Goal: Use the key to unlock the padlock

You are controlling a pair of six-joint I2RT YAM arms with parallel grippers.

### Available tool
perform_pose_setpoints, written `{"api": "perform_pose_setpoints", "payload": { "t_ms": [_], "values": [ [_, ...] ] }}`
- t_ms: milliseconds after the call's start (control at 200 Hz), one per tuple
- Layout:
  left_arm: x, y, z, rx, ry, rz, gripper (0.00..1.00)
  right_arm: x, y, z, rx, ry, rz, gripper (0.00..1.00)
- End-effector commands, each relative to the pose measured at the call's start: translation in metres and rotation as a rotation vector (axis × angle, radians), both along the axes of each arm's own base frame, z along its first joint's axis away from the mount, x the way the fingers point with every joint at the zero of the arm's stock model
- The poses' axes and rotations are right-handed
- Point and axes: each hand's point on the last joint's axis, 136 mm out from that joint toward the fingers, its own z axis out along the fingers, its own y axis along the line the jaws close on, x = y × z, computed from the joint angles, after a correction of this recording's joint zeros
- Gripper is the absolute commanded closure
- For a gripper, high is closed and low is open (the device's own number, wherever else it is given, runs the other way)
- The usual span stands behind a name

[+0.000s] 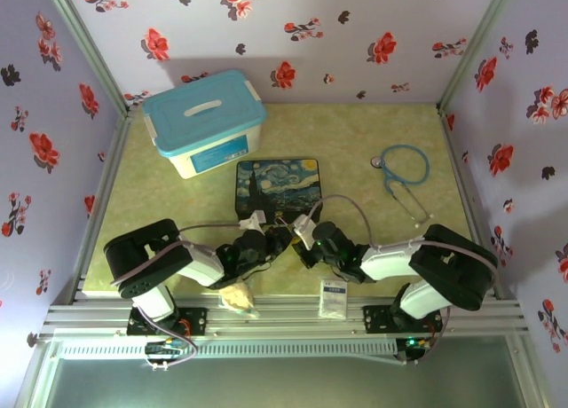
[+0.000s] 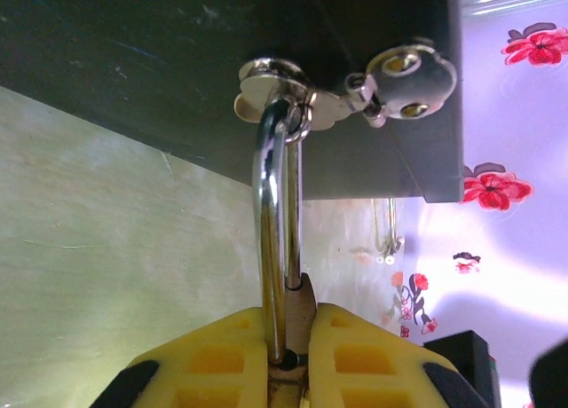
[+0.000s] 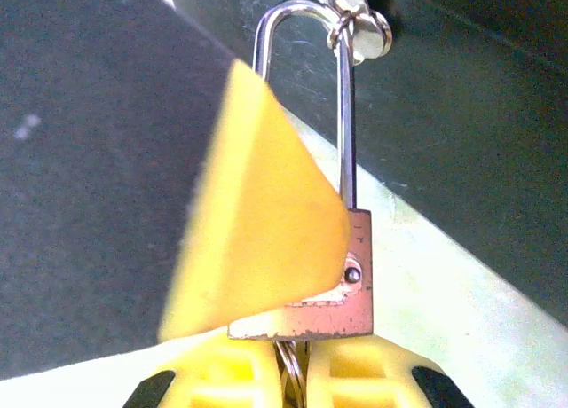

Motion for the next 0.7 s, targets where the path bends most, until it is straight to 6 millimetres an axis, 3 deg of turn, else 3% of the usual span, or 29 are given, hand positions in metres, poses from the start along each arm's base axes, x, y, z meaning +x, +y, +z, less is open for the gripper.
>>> {"api": "perform_pose_setpoints", "payload": {
  "t_ms": [0, 45, 100, 245, 475, 695],
  "values": [
    [-0.005, -0.007, 0.012, -0.044, -0.022, -0.035, 1.0, -0.005, 0.026, 0.034, 0.262, 0.099, 0.062, 0.93],
    [-0.005, -0.003, 0.007, -0.029, -0.018, -0.032, 1.0, -0.004, 0.024, 0.031, 0.251, 0.092, 0.057, 0.9],
    [-0.004, 0.002, 0.002, -0.002, -0.016, -0.028, 1.0, -0.003, 0.023, 0.026, 0.206, 0.088, 0.061, 0.76],
    [0.0, 0.021, -0.01, 0.124, -0.007, -0.026, 1.0, 0.001, 0.01, 0.021, 0.142, 0.113, -0.002, 0.65],
    [0.005, 0.05, -0.018, 0.377, -0.001, -0.072, 1.0, 0.012, -0.016, 0.029, 0.151, 0.127, -0.152, 0.61],
    [0.01, 0.048, -0.03, 0.377, 0.033, -0.124, 1.0, 0.02, -0.027, 0.039, 0.193, 0.117, -0.236, 0.59]
  ]
}}
